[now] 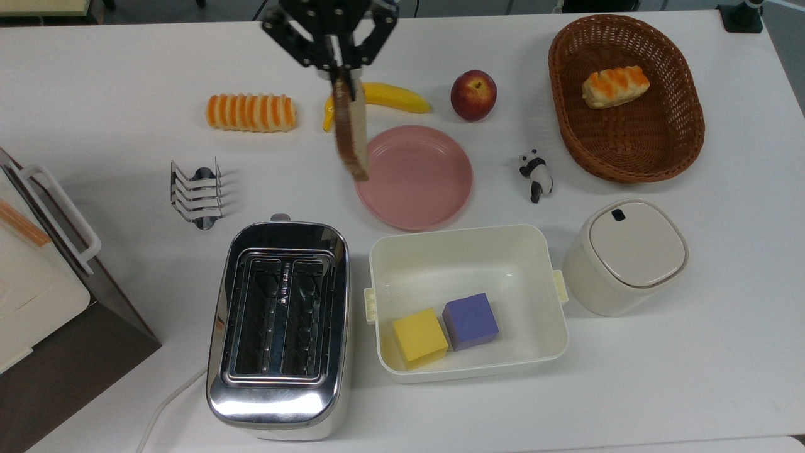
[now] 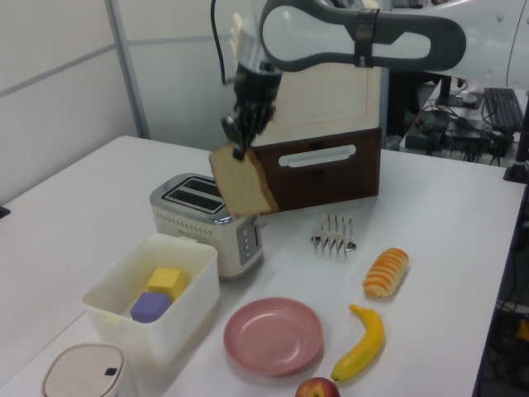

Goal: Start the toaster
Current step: 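Lift the bread slice up out of the toaster slot, then carry the held bread slice over the pink plate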

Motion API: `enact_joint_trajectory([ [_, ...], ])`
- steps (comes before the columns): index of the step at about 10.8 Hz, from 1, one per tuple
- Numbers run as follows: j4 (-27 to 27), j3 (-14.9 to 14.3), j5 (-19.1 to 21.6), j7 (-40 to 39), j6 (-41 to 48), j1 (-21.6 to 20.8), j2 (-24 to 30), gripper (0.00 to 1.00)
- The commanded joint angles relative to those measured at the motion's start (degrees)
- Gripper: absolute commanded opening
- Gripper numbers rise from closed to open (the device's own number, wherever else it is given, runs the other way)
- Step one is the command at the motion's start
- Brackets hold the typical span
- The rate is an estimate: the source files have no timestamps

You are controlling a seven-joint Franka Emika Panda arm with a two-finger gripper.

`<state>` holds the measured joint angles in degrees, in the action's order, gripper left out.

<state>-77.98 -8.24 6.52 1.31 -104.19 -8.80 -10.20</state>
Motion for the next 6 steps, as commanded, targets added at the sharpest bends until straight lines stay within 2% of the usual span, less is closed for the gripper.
enact_joint_trajectory([
  [1,-7.0,-0.6,-0.6,-7.0,2.2,-4.0,0.6,0.00],
  [2,-7.3,-0.9,-2.5,-7.1,1.9,-4.8,-0.8,0.00],
  [6,-7.2,-0.9,-2.8,-7.2,2.0,-5.0,-1.0,0.00],
])
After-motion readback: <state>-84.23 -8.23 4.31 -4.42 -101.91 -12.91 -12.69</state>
